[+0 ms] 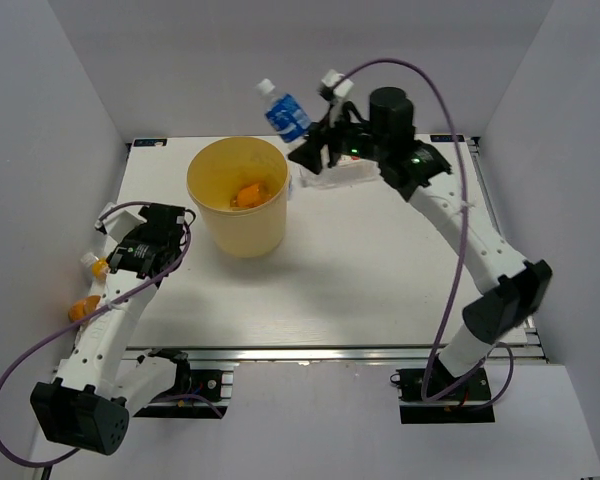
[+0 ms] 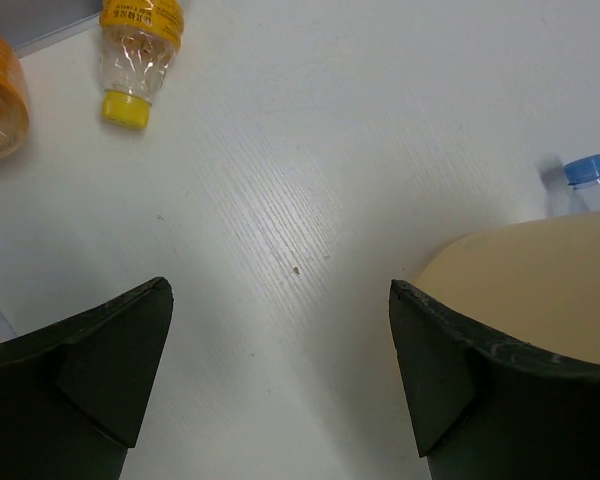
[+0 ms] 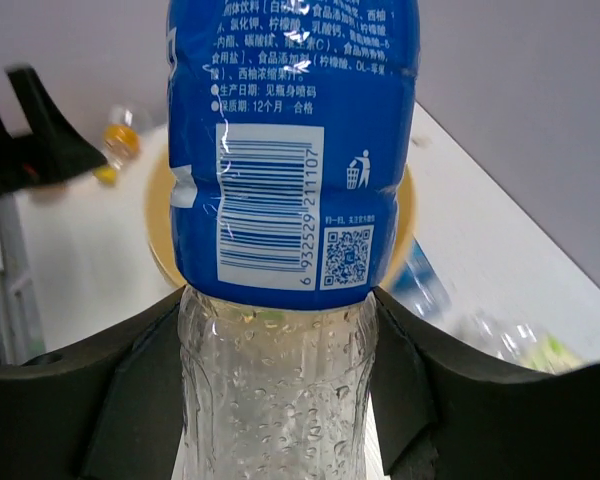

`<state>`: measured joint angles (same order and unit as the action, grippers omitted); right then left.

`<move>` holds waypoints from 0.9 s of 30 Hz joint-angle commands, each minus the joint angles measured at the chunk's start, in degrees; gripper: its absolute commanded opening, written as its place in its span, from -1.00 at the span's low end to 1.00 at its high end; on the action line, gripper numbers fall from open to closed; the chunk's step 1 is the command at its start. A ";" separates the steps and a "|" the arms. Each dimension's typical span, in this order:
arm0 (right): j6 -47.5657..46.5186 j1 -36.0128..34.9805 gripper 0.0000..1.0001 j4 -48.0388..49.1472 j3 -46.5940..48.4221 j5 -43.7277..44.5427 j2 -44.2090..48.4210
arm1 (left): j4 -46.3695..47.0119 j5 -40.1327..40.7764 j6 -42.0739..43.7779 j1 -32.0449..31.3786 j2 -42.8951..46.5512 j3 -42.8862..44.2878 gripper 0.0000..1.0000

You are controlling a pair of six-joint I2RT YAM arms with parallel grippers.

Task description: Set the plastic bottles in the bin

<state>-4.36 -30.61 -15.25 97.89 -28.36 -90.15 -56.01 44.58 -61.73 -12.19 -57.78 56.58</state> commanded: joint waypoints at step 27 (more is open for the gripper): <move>2.42 -13.08 0.79 9.94 -20.42 27.99 17.16 | 9.24 0.60 13.73 21.93 -12.79 11.36 0.96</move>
<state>-3.51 -44.84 -13.47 83.61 -8.88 -78.67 -46.89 40.66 -52.03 8.56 -69.17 65.93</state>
